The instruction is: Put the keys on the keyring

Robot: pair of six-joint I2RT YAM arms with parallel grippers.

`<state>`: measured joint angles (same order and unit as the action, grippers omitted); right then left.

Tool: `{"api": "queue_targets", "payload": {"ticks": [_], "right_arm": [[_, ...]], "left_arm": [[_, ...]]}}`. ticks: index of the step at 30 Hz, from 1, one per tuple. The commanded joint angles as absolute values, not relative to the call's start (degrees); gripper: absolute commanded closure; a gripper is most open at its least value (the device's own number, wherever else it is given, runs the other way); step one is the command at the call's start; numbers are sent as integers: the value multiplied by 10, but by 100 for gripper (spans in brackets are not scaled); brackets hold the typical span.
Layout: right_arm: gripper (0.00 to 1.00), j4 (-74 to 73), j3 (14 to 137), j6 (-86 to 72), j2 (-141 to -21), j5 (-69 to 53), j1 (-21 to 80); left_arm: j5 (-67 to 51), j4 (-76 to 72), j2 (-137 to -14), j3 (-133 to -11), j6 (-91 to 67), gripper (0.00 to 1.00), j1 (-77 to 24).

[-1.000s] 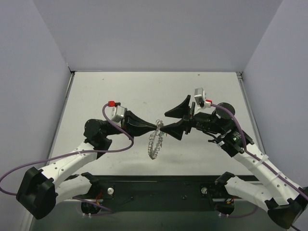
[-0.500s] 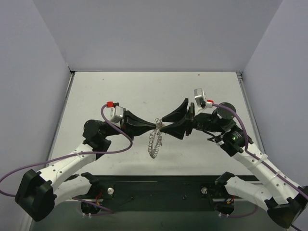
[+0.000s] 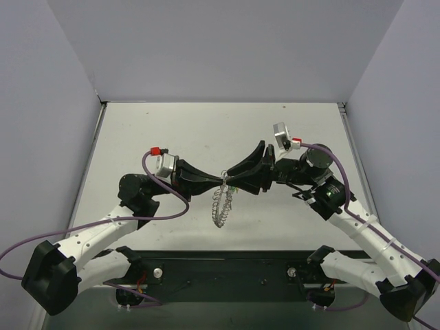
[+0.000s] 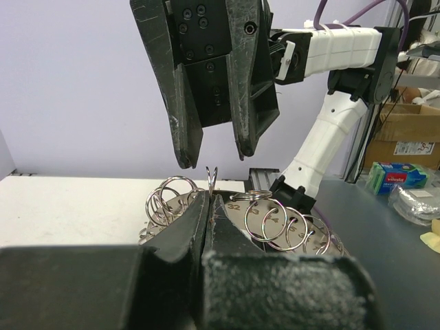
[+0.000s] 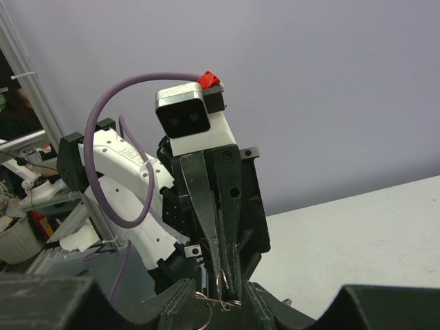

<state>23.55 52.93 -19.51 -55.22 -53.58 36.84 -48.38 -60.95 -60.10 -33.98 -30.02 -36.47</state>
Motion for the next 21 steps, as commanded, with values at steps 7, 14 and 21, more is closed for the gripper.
{"api": "queue_targets", "payload": {"ticks": [7, 14, 21], "right_arm": [[69, 334, 533, -228, -561, -572, 374], [69, 362, 527, -247, -561, -582, 374], [69, 364, 526, -249, -562, -582, 374]], "left_arm": [[-427, -763, -613, -316, -330, 100, -378], [-401, -862, -640, -300, -363, 100, -383], [-371, -954, -667, -292, -397, 100, -384]]}}
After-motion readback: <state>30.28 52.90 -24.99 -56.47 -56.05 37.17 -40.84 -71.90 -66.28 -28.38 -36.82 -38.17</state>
